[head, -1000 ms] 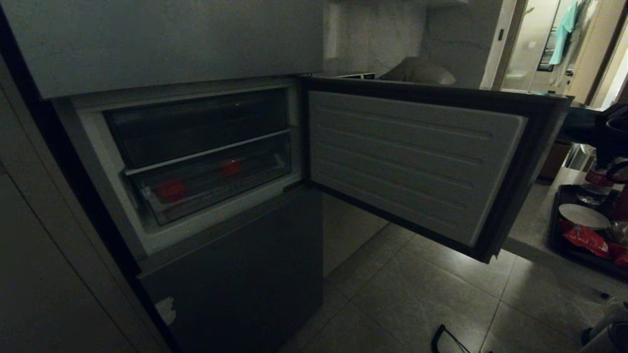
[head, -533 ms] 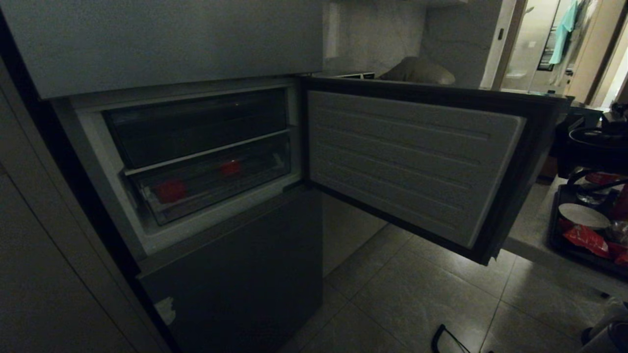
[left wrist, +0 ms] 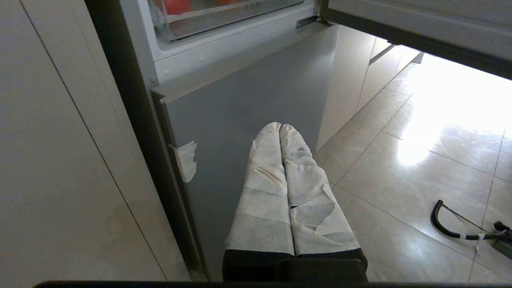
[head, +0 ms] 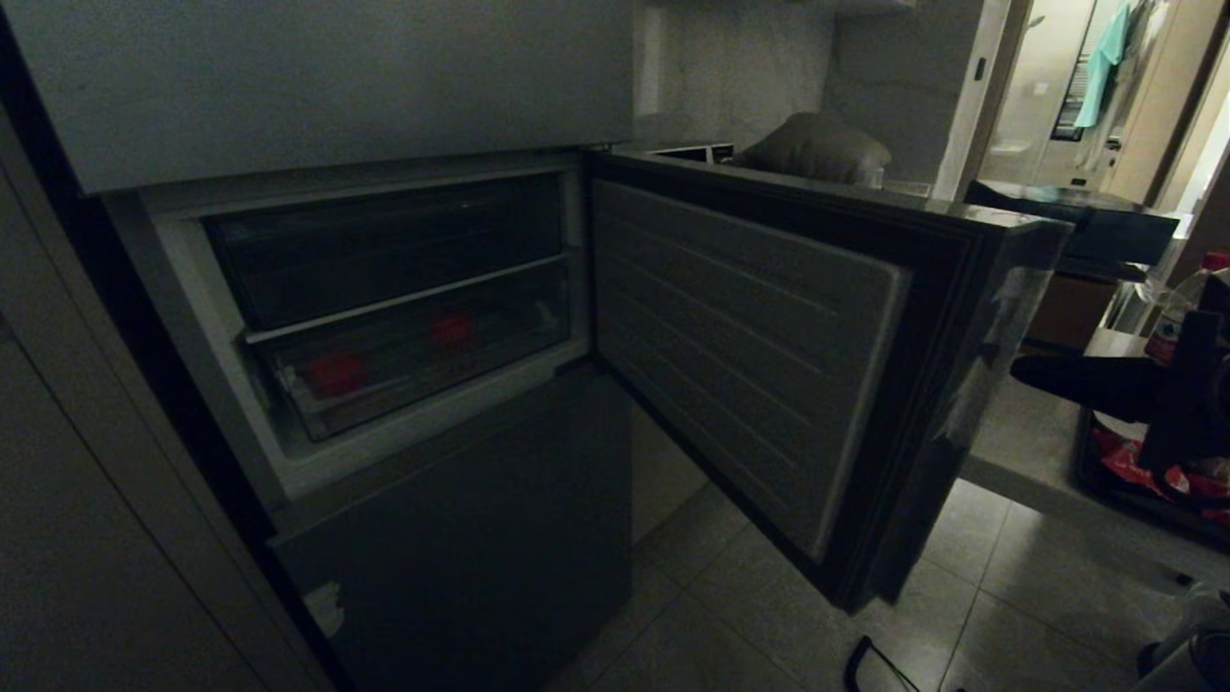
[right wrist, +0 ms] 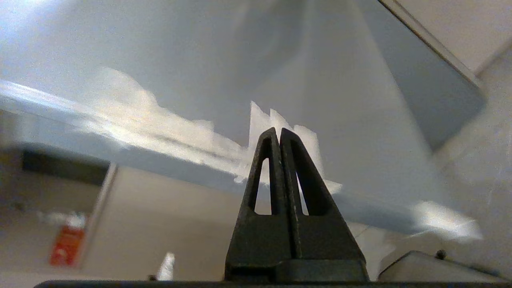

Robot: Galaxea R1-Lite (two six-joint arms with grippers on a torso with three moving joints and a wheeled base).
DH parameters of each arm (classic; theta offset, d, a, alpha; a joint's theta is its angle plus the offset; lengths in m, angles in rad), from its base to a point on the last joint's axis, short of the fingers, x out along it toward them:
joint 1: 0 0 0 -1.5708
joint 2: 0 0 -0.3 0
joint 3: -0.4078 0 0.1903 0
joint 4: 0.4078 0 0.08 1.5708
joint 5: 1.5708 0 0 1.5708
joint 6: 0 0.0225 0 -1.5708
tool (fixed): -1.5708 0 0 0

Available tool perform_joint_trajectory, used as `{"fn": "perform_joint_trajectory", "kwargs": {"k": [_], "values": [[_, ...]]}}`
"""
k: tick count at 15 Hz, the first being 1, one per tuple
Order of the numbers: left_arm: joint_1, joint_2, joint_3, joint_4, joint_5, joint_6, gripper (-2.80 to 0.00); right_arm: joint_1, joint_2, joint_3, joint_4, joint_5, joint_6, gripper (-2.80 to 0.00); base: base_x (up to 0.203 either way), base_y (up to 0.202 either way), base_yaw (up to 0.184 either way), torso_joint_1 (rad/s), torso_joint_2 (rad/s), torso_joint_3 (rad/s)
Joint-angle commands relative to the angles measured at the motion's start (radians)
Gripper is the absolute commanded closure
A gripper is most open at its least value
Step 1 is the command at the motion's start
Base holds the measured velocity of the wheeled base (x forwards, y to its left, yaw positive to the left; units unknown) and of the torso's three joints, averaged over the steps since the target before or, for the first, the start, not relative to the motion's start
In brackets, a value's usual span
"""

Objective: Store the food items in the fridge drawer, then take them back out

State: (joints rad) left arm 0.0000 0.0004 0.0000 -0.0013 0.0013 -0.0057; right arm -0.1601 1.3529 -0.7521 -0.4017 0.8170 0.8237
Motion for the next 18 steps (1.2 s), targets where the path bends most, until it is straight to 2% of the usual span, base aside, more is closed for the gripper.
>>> {"fn": "perform_joint_trajectory", "kwargs": {"k": [1,3,6,8,10,14,18], "values": [[0.000,0.000,0.000,0.000,0.000,0.000,0.00,0.032,-0.088,-0.009,-0.006,-0.075,-0.008,0.00,0.000,0.000,0.000,0.000,0.00,0.000],[0.000,0.000,0.000,0.000,0.000,0.000,0.00,0.104,0.058,-0.081,-0.007,-0.208,-0.045,0.00,0.000,0.000,0.000,0.000,0.00,0.000],[0.000,0.000,0.000,0.000,0.000,0.000,0.00,0.382,0.274,-0.252,-0.003,-0.376,-0.099,0.00,0.000,0.000,0.000,0.000,0.00,0.000],[0.000,0.000,0.000,0.000,0.000,0.000,0.00,0.564,0.411,-0.416,0.038,-0.512,-0.149,0.00,0.000,0.000,0.000,0.000,0.00,0.000],[0.000,0.000,0.000,0.000,0.000,0.000,0.00,0.693,0.520,-0.562,0.071,-0.629,-0.208,0.00,0.000,0.000,0.000,0.000,0.00,0.000],[0.000,0.000,0.000,0.000,0.000,0.000,0.00,0.839,0.725,-0.831,0.089,-0.679,-0.288,0.00,0.000,0.000,0.000,0.000,0.00,0.000],[0.000,0.000,0.000,0.000,0.000,0.000,0.00,0.928,0.961,-1.132,0.060,-0.680,-0.358,0.00,0.000,0.000,0.000,0.000,0.00,0.000]]}}
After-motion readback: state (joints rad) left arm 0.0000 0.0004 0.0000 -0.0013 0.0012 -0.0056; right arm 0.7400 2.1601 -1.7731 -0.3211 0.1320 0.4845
